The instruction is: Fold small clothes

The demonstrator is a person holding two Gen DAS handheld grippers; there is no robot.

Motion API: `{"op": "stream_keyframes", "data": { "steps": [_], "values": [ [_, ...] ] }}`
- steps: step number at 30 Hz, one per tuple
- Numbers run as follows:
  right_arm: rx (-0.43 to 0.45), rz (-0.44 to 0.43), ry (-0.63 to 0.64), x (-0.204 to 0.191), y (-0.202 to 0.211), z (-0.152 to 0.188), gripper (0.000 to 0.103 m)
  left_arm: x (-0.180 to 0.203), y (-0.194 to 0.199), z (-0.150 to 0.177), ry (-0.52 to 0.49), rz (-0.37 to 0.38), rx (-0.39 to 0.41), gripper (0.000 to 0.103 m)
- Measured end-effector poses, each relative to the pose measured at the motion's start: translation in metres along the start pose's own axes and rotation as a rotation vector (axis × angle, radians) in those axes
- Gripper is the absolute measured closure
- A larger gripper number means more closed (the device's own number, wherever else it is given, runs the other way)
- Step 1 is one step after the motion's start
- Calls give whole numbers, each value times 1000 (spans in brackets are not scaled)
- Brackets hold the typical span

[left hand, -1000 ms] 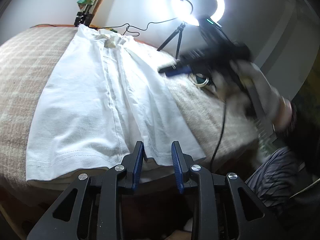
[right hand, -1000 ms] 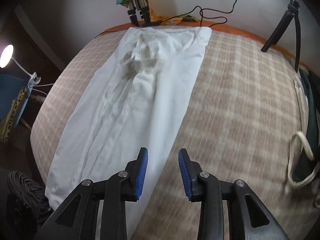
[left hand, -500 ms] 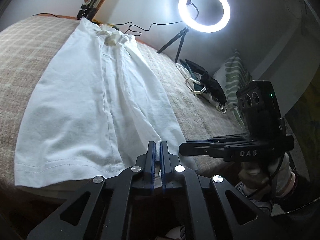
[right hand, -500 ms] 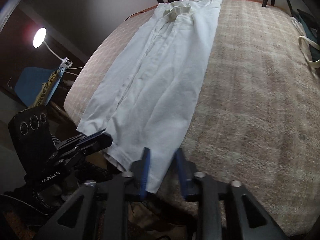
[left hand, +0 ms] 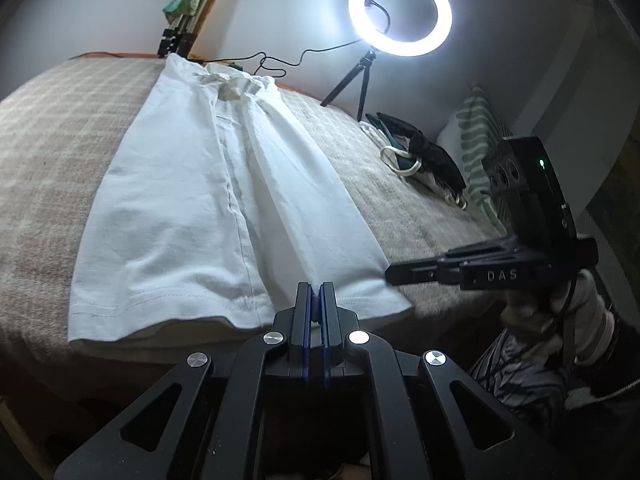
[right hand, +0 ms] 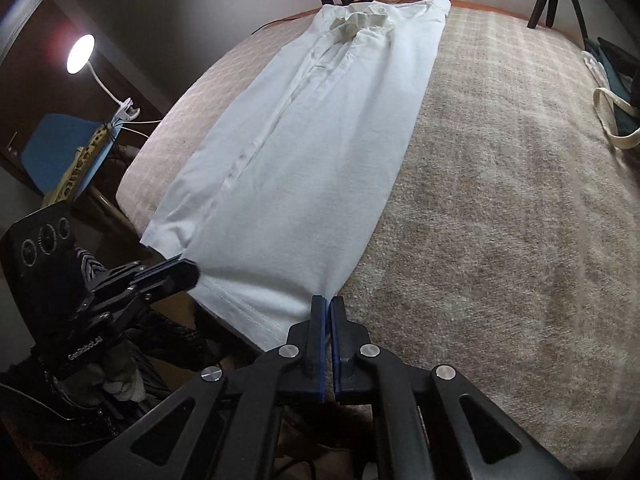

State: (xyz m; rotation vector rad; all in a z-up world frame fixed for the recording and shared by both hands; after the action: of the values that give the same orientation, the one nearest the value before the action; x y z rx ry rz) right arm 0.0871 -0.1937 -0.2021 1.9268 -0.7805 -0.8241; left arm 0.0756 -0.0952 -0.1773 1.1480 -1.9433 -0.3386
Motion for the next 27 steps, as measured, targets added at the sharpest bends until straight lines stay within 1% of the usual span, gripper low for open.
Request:
{"op": "stream_keyframes", "data": {
  "steps": [2,4,6,7,8,9,10,11,14,16,18,19,21,23,24,25,26,27],
  "values": [
    [0,41,14,3,5,1,101,-1,5,5,-16,-13,-19,100],
    [25,91,15,9,13,-2,92,-2,15,6,-24,-11,-19,99],
    [56,110,18,11,20,-4,80,-4,26,6,-50,-47,-11,91],
    [60,109,16,12,22,-5,77,-8,36,4,-60,-77,4,80],
    [64,103,8,13,23,-5,72,-13,44,2,-58,-91,17,69],
    [67,93,-3,14,22,-5,71,-18,51,-1,-48,-104,29,64],
    [66,79,-17,15,20,-4,71,-26,57,-5,-32,-118,39,58],
    [67,63,-29,16,18,-4,71,-34,62,-9,-9,-130,41,56],
    [61,-5,-95,16,8,3,71,-64,69,-18,85,-161,35,56],
    [79,-14,-108,16,9,3,71,-83,71,-24,134,-183,38,56],
    [88,-24,-117,14,10,3,69,-93,67,-27,151,-206,30,56],
    [89,-28,-121,13,9,3,69,-93,63,-28,148,-206,20,56],
    [91,-21,-118,11,8,2,68,-90,57,-30,95,-223,8,56],
    [90,-4,-104,8,6,1,68,-77,45,-29,-18,-257,-12,56],
    [88,10,-90,6,6,1,68,-75,43,-28,-56,-271,-23,56],
    [84,29,-72,4,5,1,68,-69,36,-23,-119,-293,-46,56],
    [78,48,-54,2,5,1,68,-66,32,-19,-159,-309,-66,56],
    [71,67,-33,0,4,1,68,-66,32,-16,-178,-319,-75,56]
  ]
}}
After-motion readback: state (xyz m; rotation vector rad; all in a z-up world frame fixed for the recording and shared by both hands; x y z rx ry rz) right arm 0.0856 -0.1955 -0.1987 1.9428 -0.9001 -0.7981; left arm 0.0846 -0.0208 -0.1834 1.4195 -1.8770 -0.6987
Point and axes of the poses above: each gripper's, at about its wrist camera, not at the fingertips, and y roughly against the way its jaws point, x to its right, z to its underside, the point moved 7 cm from there along -y, roughly the way its jaws point, and after that the axes turned 6 degrees about y, right-handed, at the moved point
